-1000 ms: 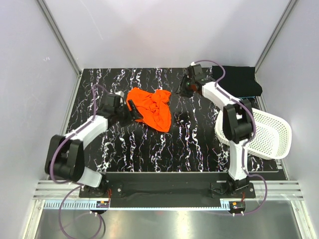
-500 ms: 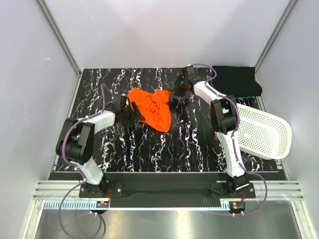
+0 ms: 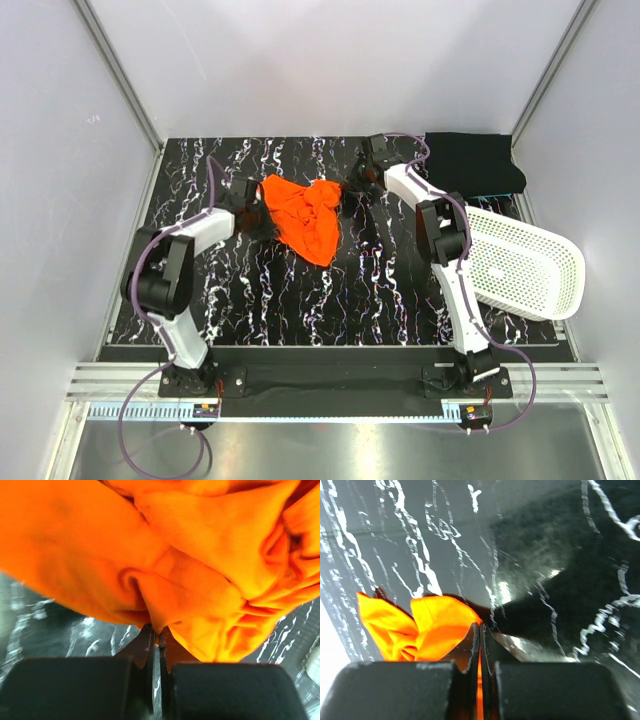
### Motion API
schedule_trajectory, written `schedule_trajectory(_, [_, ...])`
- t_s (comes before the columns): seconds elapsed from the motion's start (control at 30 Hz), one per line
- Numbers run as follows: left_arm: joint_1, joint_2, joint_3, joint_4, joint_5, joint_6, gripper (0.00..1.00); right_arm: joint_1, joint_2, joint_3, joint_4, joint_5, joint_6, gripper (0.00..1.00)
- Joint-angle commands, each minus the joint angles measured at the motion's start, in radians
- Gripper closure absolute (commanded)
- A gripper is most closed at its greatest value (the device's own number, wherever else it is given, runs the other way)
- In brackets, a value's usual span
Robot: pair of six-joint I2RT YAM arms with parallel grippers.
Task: Fold and stack the t-shirts
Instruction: Flatten the tshirt out
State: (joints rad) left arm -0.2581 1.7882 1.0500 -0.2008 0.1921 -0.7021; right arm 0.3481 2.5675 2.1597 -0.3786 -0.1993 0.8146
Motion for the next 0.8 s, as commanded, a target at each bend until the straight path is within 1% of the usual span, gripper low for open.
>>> schedule_trajectory(0.0, [0.033, -0.187, 0.140, -0.168, -0.147, 0.090, 1.00, -0.018, -0.163, 0.007, -0.055, 0.072, -0.078, 1.00])
schedule_trajectory(0.03, [0.037, -0.228, 0.194, -0.205, -0.176, 0.126, 1.00, -0.029, -0.218, -0.061, -0.068, 0.098, -0.121, 1.00])
schedule_trajectory(0.07, [0.042, -0.266, 0.221, -0.272, -0.189, 0.145, 1.00, -0.034, -0.344, -0.105, -0.077, 0.138, -0.140, 1.00])
schedule_trajectory(0.1, [0.042, -0.336, 0.247, -0.304, -0.263, 0.160, 1.00, -0.040, -0.413, -0.153, -0.078, 0.153, -0.156, 1.00])
schedule_trajectory(0.13, [0.043, -0.369, 0.292, -0.330, -0.290, 0.176, 1.00, -0.040, -0.481, -0.247, -0.080, 0.168, -0.190, 1.00])
schedule_trajectory(0.17, [0.043, -0.395, 0.309, -0.371, -0.307, 0.179, 1.00, -0.041, -0.606, -0.291, -0.086, 0.194, -0.204, 1.00])
schedule_trajectory(0.2, [0.043, -0.439, 0.321, -0.383, -0.318, 0.181, 1.00, -0.040, -0.666, -0.332, -0.104, 0.219, -0.228, 1.00])
schedule_trajectory(0.23, [0.045, -0.455, 0.346, -0.411, -0.316, 0.184, 1.00, -0.040, -0.725, -0.419, -0.108, 0.224, -0.236, 1.00])
schedule_trajectory(0.27, [0.045, -0.464, 0.358, -0.426, -0.312, 0.187, 1.00, -0.040, -0.832, -0.461, -0.111, 0.227, -0.242, 1.00])
schedule_trajectory(0.3, [0.048, -0.467, 0.369, -0.442, -0.297, 0.191, 1.00, -0.041, -0.881, -0.501, -0.121, 0.233, -0.246, 1.00])
schedule_trajectory(0.33, [0.056, -0.463, 0.392, -0.472, -0.286, 0.200, 1.00, -0.041, -0.970, -0.571, -0.128, 0.244, -0.252, 1.00])
schedule_trajectory(0.43, [0.081, -0.440, 0.412, -0.508, -0.254, 0.213, 1.00, -0.041, -1.110, -0.667, -0.157, 0.268, -0.258, 1.00])
schedule_trajectory(0.5, [0.098, -0.409, 0.423, -0.514, -0.205, 0.217, 1.00, -0.041, -1.155, -0.696, -0.180, 0.271, -0.264, 1.00])
schedule_trajectory(0.57, [0.105, -0.379, 0.436, -0.517, -0.198, 0.227, 1.00, -0.041, -1.194, -0.733, -0.187, 0.262, -0.264, 1.00])
schedule_trajectory(0.63, [0.106, -0.311, 0.438, -0.516, -0.158, 0.243, 1.00, -0.041, -1.213, -0.791, -0.184, 0.252, -0.247, 1.00])
schedule_trajectory(0.67, [0.105, -0.253, 0.439, -0.514, -0.143, 0.251, 1.00, -0.041, -1.227, -0.813, -0.184, 0.239, -0.239, 1.00])
schedule_trajectory(0.73, [0.106, -0.181, 0.465, -0.509, -0.050, 0.283, 1.00, -0.040, -1.241, -0.881, -0.187, 0.242, -0.223, 1.00])
schedule_trajectory(0.77, [0.108, -0.111, 0.479, -0.514, -0.014, 0.291, 1.00, -0.041, -1.257, -0.903, -0.187, 0.250, -0.219, 1.00])
